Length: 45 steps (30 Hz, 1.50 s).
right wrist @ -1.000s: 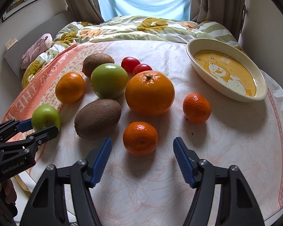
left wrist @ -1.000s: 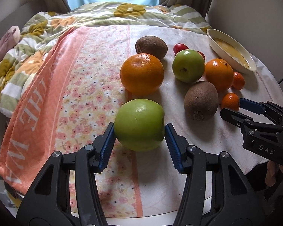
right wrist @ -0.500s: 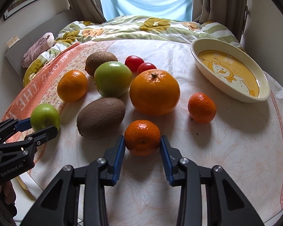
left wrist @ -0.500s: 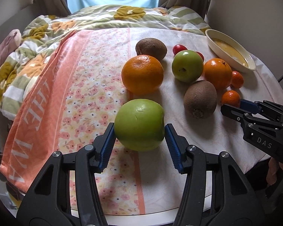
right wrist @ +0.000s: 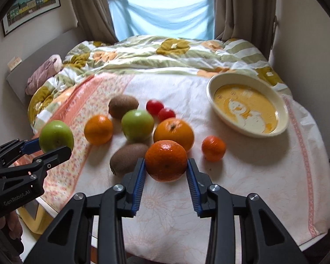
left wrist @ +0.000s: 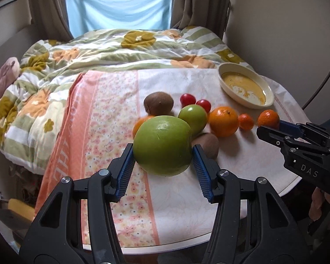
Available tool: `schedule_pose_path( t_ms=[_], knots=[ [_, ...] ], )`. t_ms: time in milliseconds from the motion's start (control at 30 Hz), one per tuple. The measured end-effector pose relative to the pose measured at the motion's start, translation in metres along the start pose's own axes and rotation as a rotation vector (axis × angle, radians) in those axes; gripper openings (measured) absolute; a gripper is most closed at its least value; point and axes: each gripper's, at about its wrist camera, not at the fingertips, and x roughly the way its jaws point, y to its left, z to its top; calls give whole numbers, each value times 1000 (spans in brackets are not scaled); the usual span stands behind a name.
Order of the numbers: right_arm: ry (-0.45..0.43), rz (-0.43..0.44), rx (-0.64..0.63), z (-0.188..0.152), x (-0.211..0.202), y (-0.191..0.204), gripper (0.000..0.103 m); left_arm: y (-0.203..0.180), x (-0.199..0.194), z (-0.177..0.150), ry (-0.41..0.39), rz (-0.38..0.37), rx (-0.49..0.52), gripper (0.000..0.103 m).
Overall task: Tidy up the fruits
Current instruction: 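Carry the green apple into the duck bowl and open the left tool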
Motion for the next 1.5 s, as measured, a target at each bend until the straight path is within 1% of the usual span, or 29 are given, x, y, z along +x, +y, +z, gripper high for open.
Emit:
schedule_pose_path(
  t_ms=[67, 167, 300, 433, 533, 700, 833, 967, 1133, 1300, 1400, 1500],
  knots=[
    [-9, -13, 36, 8, -13, -3, 34, -6, -9, 16, -23, -25, 32, 52],
    [-28, -56, 97, 22, -31, -12, 34, -21, -18, 39, -54, -53, 85, 52],
    [-62, -91, 160, 42, -51, -34, 34, -45, -23, 68, -81, -82, 145, 52],
    [-90, -114, 169, 61, -62, -58, 34, -74, -18, 93, -92, -102, 168, 52],
    [-96, -114, 176, 74, -62, -83, 34, -96, -6, 109, -87, -113, 166, 52],
    [-78, -117, 164, 88, -46, -125, 34, -129, 32, 133, -69, -107, 165, 52],
    [-46, -108, 165, 95, -19, -162, 34, -152, 77, 150, -36, -100, 164, 52],
    [-11, -93, 155, 100, 13, -191, 34, -173, 124, 159, 5, -98, 169, 52],
    [15, -72, 142, 105, 44, -212, 34, -188, 178, 168, 53, -80, 183, 52],
    [31, -47, 147, 110, 68, -228, 34, -197, 223, 174, 105, -55, 213, 52],
    [38, -38, 152, 112, 79, -233, 34, -201, 242, 174, 145, -41, 223, 52],
    [53, -30, 165, 113, 88, -239, 34, -204, 253, 173, 166, -40, 241, 52]
  ],
)
